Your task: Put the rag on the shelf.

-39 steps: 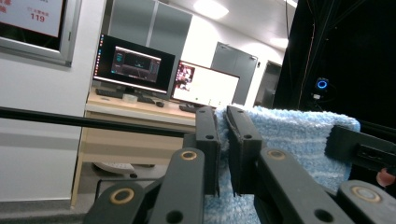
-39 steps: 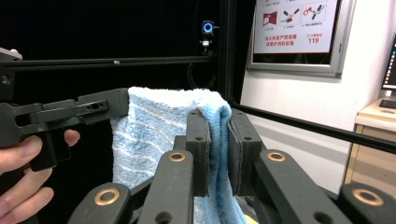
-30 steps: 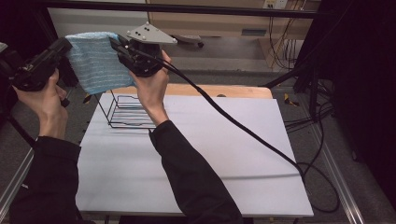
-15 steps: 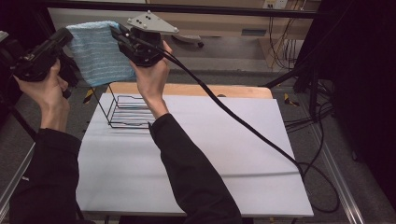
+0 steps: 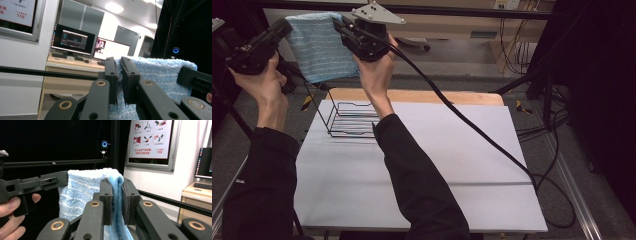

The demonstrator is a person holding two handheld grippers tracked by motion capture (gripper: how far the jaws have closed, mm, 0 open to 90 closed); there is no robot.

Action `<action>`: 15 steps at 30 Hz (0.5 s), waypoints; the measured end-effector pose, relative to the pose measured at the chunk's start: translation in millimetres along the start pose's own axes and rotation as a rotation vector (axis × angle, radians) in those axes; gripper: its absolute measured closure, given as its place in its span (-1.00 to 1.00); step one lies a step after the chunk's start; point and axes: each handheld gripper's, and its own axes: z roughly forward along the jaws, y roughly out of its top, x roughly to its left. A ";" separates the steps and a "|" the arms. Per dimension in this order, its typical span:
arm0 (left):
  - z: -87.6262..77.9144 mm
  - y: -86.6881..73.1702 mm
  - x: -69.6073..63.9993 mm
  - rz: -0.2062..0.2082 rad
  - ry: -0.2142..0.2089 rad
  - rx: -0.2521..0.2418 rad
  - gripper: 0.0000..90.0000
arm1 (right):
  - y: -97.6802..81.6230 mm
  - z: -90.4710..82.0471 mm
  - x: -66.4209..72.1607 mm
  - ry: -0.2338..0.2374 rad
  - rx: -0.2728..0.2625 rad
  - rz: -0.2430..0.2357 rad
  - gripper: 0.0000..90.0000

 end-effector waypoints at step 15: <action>17.3 4.4 8.7 0.000 0.017 0.016 0.86 | 5.7 14.9 -8.3 -0.018 0.007 -0.005 0.80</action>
